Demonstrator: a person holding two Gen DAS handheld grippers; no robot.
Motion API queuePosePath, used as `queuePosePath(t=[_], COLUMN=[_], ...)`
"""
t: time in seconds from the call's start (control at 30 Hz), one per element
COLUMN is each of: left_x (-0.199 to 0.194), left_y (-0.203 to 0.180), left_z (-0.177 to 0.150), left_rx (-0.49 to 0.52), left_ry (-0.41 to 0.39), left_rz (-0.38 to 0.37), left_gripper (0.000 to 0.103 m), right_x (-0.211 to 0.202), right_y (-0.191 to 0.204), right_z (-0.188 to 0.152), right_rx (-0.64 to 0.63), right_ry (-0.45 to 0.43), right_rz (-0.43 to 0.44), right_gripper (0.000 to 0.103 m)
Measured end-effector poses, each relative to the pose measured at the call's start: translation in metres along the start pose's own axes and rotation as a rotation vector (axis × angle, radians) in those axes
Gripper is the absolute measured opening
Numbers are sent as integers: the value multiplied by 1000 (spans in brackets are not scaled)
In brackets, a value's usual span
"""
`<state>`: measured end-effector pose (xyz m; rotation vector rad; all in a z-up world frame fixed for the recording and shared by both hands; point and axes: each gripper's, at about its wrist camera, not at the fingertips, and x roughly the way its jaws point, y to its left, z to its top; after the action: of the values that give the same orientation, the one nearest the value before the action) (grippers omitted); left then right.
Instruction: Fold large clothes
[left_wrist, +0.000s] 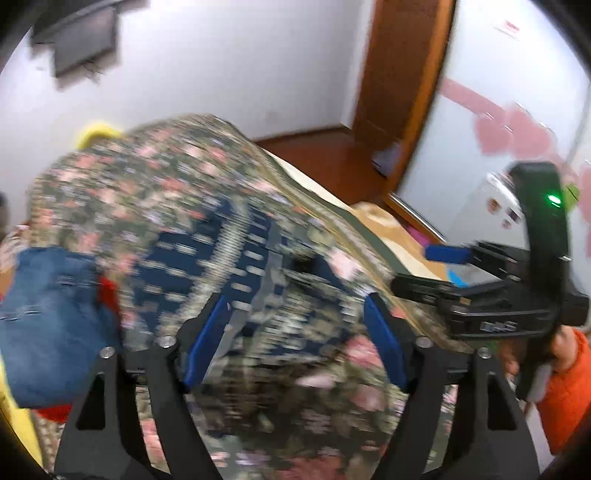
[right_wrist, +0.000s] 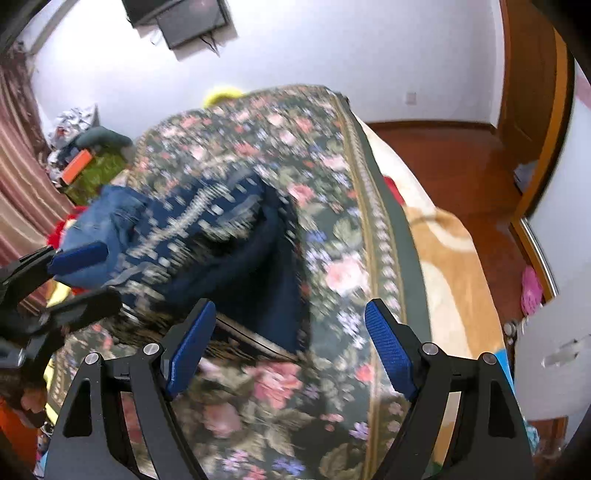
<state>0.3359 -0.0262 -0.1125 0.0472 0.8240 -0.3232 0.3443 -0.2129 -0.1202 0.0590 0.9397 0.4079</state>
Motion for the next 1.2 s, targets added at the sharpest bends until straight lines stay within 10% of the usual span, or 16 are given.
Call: queuePosePath(t=[0.23, 0.47, 0.77, 1.2], left_x=[-12, 20, 44, 26], left_y=[57, 95, 103, 89], left_z=[-16, -49, -87, -60], left_rx=[-55, -176, -279, -196], left_ry=[-23, 98, 117, 66], left_rz=[205, 199, 156, 227], left_gripper=[88, 88, 93, 93], right_x=[25, 79, 100, 50], right_y=[30, 36, 31, 24], right_z=[12, 8, 14, 16], right_rx=[-17, 53, 58, -57], right_ry=[31, 157, 184, 49], right_rz=[137, 241, 233, 195], right_gripper=[80, 79, 18, 10])
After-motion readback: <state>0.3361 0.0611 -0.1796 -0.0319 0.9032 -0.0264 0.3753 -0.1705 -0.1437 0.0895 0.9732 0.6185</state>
